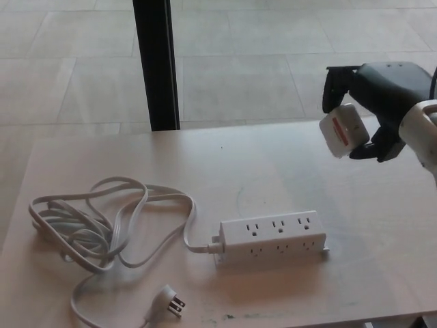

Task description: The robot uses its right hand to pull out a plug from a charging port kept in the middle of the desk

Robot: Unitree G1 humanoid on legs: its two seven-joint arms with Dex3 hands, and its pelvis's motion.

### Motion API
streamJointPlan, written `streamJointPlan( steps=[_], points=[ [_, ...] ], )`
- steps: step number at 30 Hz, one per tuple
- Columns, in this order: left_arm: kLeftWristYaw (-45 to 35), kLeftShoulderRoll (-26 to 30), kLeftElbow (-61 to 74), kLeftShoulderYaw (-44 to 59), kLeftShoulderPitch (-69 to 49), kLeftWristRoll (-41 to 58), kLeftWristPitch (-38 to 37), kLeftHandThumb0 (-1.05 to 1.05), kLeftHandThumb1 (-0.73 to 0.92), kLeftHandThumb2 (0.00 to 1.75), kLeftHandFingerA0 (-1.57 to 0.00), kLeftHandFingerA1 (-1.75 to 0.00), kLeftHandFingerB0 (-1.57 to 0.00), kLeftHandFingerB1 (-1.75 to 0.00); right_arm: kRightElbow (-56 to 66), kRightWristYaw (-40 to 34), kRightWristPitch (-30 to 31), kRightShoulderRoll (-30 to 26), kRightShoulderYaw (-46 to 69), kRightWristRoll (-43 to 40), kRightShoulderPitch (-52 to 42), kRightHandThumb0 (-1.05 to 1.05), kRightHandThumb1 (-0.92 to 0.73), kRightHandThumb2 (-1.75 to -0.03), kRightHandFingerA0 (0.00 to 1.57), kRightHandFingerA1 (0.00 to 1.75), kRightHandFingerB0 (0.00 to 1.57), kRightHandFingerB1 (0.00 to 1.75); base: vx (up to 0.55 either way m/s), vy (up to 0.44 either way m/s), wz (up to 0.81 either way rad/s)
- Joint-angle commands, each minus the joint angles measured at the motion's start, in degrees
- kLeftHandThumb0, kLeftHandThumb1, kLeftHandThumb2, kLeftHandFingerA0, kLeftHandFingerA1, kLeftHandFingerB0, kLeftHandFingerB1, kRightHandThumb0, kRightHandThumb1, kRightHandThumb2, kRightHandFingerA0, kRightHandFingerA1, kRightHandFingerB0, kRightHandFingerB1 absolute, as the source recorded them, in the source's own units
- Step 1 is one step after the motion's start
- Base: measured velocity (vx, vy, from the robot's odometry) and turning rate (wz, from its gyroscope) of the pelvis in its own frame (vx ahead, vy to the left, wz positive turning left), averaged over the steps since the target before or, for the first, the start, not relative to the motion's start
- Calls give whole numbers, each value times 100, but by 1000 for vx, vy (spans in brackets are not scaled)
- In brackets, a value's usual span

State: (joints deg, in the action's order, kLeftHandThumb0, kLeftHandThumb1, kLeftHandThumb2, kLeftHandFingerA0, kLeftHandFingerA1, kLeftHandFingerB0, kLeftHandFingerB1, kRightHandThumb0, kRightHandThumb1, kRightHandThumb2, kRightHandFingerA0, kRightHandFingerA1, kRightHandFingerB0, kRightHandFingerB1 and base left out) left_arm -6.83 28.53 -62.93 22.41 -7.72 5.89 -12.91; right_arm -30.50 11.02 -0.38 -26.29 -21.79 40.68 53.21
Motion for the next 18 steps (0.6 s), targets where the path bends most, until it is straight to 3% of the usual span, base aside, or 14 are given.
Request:
streamJointPlan(
  steps=[1,3,5,8,9,10,11,12,13,14,15,18],
  points=[
    [-39,127,20,39,-64,76,-61,-75,92,69,-71,-55,-51,-45,-115,51,-368,-545,56,-12,-232,-22,-38,-92,85,175,74,166,0,0,0],
    [-44,125,64,50,-81,88,-17,-75,92,68,-71,-53,-50,-43,-115,112,-251,-699,47,12,-426,-22,-43,-83,86,175,68,166,0,0,0],
    [-42,114,58,57,-90,90,-45,-75,92,69,-72,-55,-51,-44,-202,178,-202,-816,55,-32,-643,-25,-47,-80,83,175,72,150,0,0,0],
    [-59,99,84,76,-102,104,-91,-75,92,68,-72,-56,-52,-44,-201,221,-143,-880,132,-146,-944,-24,-47,-81,84,175,71,155,0,0,0],
    [-65,90,105,90,-95,119,-52,-75,92,68,-72,-55,-52,-44,-188,151,-117,-886,129,-133,-1152,-23,-49,-78,84,163,82,106,0,0,0],
    [-73,87,90,88,-77,116,-46,-74,92,68,-71,-54,-51,-43,-181,132,-78,-890,112,-111,-1287,-21,-54,-76,85,165,77,119,0,0,0],
    [-81,86,56,77,-54,100,-59,-74,92,68,-71,-54,-51,-43,-161,152,-34,-896,98,-81,-1368,-21,-54,-76,85,165,77,119,0,0,0],
    [-42,89,57,55,-54,67,-53,-74,92,68,-74,-55,-52,-43,-209,72,-85,-864,95,-96,-1471,-22,-53,-79,81,168,73,140,0,0,0],
    [-50,96,56,45,-56,53,-70,-74,92,69,-74,-55,-52,-43,-195,10,-159,-833,108,-129,-1583,-22,-53,-83,84,167,77,136,0,0,0],
    [-51,107,47,31,-46,39,-56,-73,92,69,-73,-55,-52,-44,-270,-36,-243,-734,89,-187,-1705,-23,-56,-89,92,165,71,138,0,0,0],
    [-69,96,42,51,-20,70,-30,-74,92,68,-73,-55,-52,-44,-269,-42,-214,-676,46,-143,-1714,-22,-57,-85,83,162,74,135,0,0,0],
    [-118,98,25,66,-15,94,-40,-74,92,69,-72,-55,-52,-44,-196,65,-111,-601,37,-131,-1740,-22,-57,-86,83,163,78,133,0,0,0]
  ],
)
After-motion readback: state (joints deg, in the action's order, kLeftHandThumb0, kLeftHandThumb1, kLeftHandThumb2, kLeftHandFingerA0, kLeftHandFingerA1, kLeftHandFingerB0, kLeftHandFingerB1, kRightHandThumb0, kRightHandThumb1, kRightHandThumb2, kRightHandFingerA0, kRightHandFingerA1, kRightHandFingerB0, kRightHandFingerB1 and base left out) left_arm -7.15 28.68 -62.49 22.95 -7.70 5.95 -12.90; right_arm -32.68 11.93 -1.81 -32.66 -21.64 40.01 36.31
